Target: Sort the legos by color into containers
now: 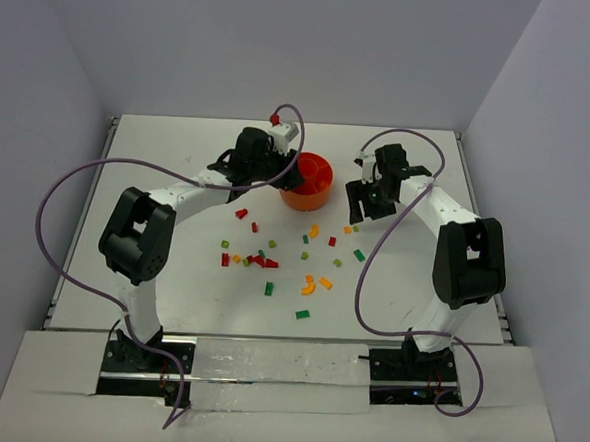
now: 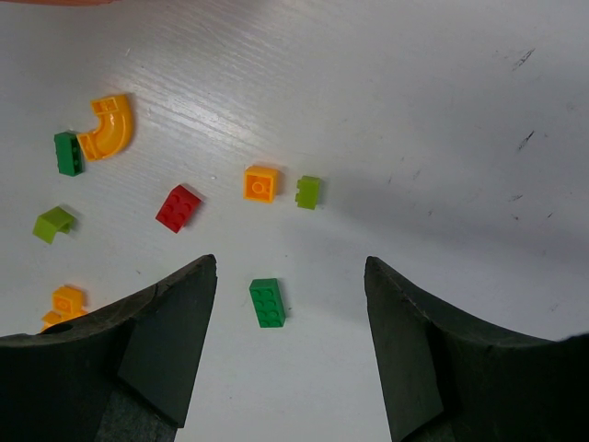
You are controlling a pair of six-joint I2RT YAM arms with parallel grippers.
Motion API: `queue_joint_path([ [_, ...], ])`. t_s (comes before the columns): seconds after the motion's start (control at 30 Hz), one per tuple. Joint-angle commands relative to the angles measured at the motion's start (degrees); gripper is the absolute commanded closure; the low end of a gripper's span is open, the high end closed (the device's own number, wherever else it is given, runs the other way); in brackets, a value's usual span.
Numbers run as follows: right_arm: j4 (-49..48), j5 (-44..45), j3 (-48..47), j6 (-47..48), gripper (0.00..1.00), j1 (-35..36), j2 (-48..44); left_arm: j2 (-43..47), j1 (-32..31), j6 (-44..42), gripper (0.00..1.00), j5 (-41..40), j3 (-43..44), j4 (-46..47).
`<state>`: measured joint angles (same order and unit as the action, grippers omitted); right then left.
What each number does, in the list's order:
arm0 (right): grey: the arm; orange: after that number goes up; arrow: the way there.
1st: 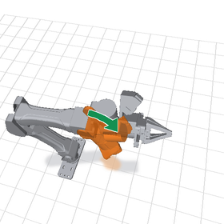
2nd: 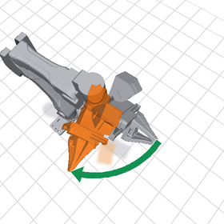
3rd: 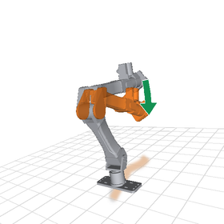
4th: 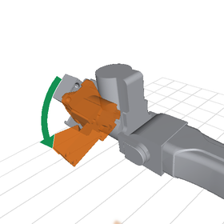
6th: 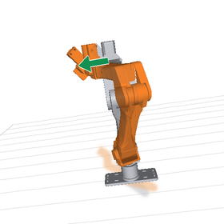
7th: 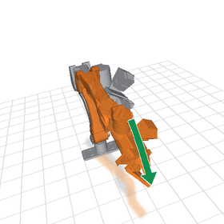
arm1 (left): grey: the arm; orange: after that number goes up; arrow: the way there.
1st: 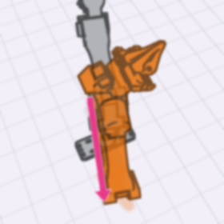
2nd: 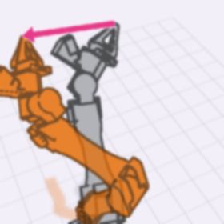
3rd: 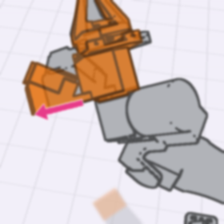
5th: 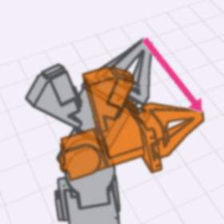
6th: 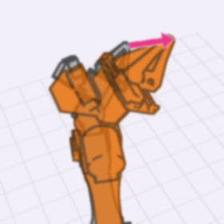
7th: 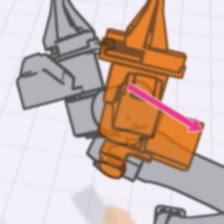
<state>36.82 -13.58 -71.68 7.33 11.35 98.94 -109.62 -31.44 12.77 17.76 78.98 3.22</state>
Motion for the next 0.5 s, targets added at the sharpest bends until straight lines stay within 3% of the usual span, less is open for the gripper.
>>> queue_joint_path([
  [0.0,-1.52,-0.18,-0.97,0.16,0.27,-0.52,0.47,1.00,-0.53,-0.75,0.48,-0.53,4.13,1.04],
  [0.47,-4.03,2.36,-0.68,0.23,0.46,3.16,2.71,11.89,0.41,-1.34,0.49,-2.73,3.82,-11.15],
])
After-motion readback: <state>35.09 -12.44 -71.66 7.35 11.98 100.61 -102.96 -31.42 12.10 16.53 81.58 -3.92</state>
